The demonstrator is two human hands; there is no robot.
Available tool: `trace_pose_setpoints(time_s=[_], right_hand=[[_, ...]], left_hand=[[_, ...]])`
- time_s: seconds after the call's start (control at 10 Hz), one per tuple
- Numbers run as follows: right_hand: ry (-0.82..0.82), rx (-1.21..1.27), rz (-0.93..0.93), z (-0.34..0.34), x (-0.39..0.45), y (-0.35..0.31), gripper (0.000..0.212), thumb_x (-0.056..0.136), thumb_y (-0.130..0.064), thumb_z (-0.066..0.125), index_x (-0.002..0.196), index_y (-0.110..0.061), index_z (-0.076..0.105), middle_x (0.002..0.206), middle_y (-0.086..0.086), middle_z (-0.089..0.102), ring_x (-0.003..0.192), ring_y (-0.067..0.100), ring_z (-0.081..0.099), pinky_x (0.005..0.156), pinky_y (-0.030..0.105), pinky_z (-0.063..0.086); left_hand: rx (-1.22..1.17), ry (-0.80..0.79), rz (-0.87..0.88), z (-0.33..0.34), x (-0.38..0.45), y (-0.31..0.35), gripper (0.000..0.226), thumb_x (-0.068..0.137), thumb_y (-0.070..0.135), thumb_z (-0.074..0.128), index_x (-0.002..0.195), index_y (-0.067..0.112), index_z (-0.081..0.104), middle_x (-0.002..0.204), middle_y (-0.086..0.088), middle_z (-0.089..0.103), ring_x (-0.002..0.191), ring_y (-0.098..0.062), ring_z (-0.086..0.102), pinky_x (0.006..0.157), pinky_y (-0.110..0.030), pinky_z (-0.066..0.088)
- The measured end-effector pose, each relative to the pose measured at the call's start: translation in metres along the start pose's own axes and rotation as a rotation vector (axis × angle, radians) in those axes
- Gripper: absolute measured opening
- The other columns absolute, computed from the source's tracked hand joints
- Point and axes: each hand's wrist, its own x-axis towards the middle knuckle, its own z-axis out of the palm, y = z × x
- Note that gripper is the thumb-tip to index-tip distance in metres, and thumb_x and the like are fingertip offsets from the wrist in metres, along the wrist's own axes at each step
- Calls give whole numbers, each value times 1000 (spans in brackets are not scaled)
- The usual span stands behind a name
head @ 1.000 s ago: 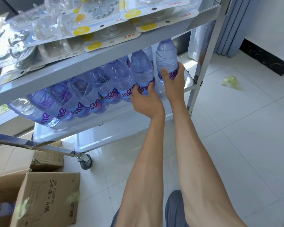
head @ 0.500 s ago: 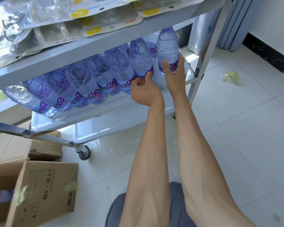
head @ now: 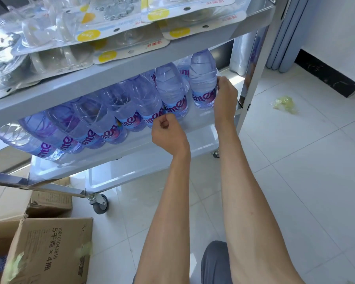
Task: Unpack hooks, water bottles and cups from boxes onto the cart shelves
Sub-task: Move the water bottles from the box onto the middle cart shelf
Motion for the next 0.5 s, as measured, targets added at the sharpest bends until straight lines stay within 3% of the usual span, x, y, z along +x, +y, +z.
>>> trace_pose_setpoints(time_s=[0.1,0.2,0.3,0.4,0.5], right_hand=[[-67,36,118,7,17,-9,30,105,-20,36,90,-7,59,79,-4,55,69,4,53,54,2,36],[-150,-55,103,12,26,-5,26,101,-26,40,97,-10,61,91,5,61,82,18,57,70,16,44],[-221,-196,45,11,32,-6,29,100,-21,46,109,-1,66,109,18,67,99,32,63,73,17,41],[-232,-45,230,11,56,-8,29,95,-15,49,110,3,66,99,17,68,90,32,65,78,30,52],[-165,118,292,11,71,-24,21,92,-11,50,101,-5,68,84,11,64,74,22,60,72,35,56]], left_hand=[[-70,-20,-27,-1,3,-5,14,83,14,64,75,4,68,70,-15,68,72,-35,64,72,-46,58],[-72,-17,-20,-2,3,-8,15,82,15,63,73,4,67,69,-18,66,72,-39,62,71,-51,56],[-83,-17,-7,-2,2,-9,17,83,14,63,71,3,65,68,-20,65,72,-41,61,70,-52,56],[-110,-25,3,-6,2,-9,20,85,12,62,65,8,63,64,-19,63,62,-32,60,67,-47,56],[-123,-36,7,-8,5,-12,21,87,11,61,67,5,62,64,-20,64,57,-21,60,65,-44,57]])
